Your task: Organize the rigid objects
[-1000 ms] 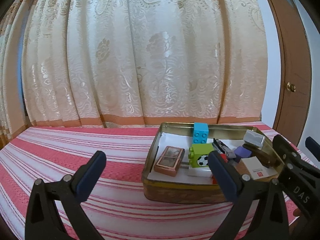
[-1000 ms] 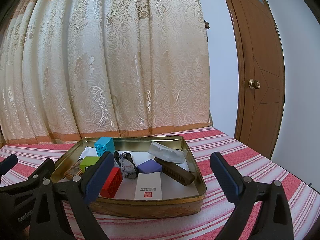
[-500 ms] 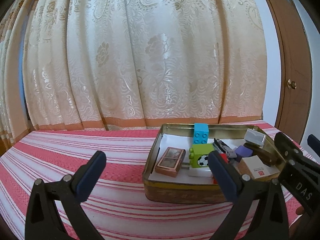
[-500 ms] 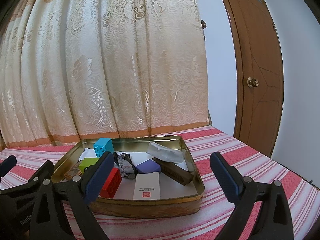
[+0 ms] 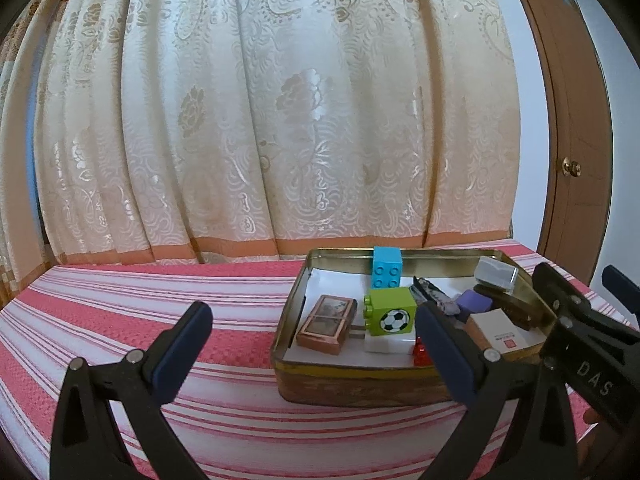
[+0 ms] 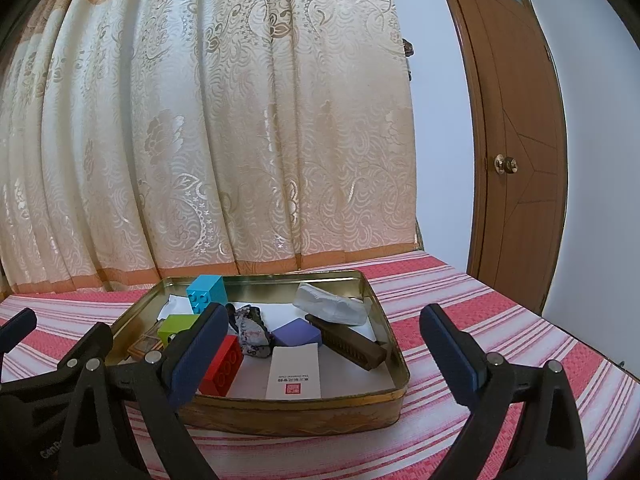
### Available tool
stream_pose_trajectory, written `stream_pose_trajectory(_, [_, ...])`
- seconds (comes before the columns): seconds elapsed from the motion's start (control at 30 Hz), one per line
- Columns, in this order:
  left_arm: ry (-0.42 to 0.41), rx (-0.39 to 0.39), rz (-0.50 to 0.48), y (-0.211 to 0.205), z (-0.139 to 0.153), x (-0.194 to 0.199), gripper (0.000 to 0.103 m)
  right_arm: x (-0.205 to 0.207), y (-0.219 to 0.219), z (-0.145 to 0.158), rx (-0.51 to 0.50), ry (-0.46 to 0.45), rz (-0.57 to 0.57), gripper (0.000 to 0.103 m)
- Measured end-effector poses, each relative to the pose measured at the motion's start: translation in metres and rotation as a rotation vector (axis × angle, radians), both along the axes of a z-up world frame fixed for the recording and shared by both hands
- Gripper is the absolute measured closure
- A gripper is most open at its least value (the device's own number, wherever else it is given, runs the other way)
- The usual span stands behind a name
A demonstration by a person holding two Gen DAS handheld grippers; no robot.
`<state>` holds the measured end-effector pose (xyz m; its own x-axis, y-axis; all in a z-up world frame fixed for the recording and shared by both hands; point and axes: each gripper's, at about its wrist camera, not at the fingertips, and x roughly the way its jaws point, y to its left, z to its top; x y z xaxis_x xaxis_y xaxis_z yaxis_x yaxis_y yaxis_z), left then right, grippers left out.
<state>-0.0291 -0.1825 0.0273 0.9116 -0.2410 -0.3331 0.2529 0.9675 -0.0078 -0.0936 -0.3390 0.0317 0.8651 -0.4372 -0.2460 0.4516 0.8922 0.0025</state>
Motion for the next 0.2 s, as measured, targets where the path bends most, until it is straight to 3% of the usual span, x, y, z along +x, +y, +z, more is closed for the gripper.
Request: stream_pose_trajectory(0.2, [0.011,0.011,0.008,-0.0032,-0.0001,0.0018,0.0,0.0002,-0.001,-0.0004,0.006,0.0,-0.002,0.005])
